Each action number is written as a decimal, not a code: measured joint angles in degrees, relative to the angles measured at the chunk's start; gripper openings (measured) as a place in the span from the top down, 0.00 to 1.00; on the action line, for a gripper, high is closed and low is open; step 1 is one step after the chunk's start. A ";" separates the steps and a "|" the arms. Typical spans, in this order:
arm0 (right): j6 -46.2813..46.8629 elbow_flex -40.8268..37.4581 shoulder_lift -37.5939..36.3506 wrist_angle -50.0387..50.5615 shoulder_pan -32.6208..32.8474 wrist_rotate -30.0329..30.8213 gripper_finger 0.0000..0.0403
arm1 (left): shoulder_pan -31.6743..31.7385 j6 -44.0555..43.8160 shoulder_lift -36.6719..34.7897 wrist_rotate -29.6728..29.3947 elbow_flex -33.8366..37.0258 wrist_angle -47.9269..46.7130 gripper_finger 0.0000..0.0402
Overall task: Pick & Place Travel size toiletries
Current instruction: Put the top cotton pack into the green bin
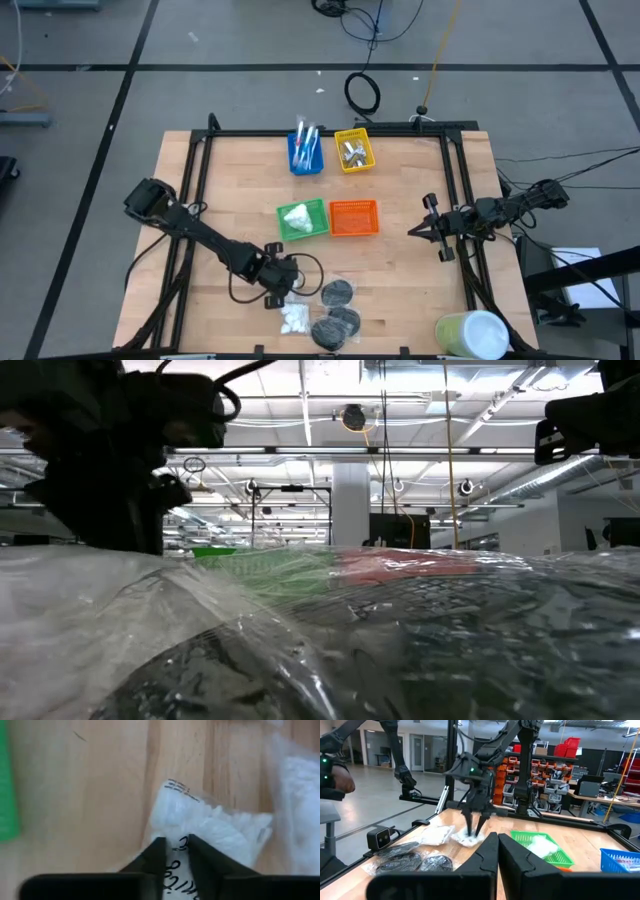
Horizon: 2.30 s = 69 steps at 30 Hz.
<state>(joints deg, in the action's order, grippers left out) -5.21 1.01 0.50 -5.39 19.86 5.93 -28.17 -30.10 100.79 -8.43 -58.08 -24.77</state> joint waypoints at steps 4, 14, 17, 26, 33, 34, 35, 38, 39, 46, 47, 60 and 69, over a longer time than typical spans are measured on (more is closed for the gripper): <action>0.00 -0.01 0.01 0.00 0.00 0.00 1.00 | 1.25 1.51 -2.31 -0.18 0.02 -0.31 0.97; 0.00 0.00 0.01 0.00 0.01 0.00 1.00 | 2.65 3.57 -9.97 -5.80 0.00 -1.04 0.98; 0.00 -0.01 0.01 0.00 0.00 0.00 1.00 | 3.58 5.82 -13.70 -9.53 0.00 -0.79 0.99; 0.00 0.01 0.01 0.00 0.02 0.00 1.00 | 9.71 12.17 -20.70 -23.63 -0.12 2.72 0.99; 0.00 0.01 -0.01 0.00 0.00 0.00 1.00 | 17.57 11.92 -16.93 -22.78 -0.13 5.46 0.99; 0.00 0.00 -0.01 0.00 0.01 0.00 1.00 | 18.39 11.43 -16.17 -22.54 -0.13 6.45 0.99; 0.00 0.01 -0.01 0.00 0.02 0.00 1.00 | 19.12 11.05 -15.32 -22.06 -0.13 6.68 0.98; 0.00 -0.01 0.01 -0.02 0.00 0.00 1.00 | 21.03 10.45 -12.39 -18.53 -0.13 7.50 0.99; 0.00 -0.01 -0.01 -0.04 0.02 0.00 1.00 | 21.51 10.10 -11.46 -17.45 -0.13 7.66 1.00; 0.00 -0.01 0.01 0.00 0.00 0.00 1.00 | 22.47 7.17 -5.54 -15.82 -0.13 8.34 0.99; 0.00 0.00 0.00 0.00 0.01 0.00 1.00 | 22.47 7.09 -4.78 -15.80 -0.13 8.32 1.00; 0.00 -0.01 0.01 0.00 0.00 0.00 1.00 | 22.47 10.18 -0.07 -13.83 -0.13 8.46 0.98; 0.00 -0.01 0.01 0.00 0.01 0.00 1.00 | 22.51 10.46 -0.08 -11.44 -0.13 8.41 0.93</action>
<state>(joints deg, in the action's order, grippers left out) -5.21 1.00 0.51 -5.39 19.87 5.93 -5.66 -19.64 100.71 -19.87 -58.22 -16.36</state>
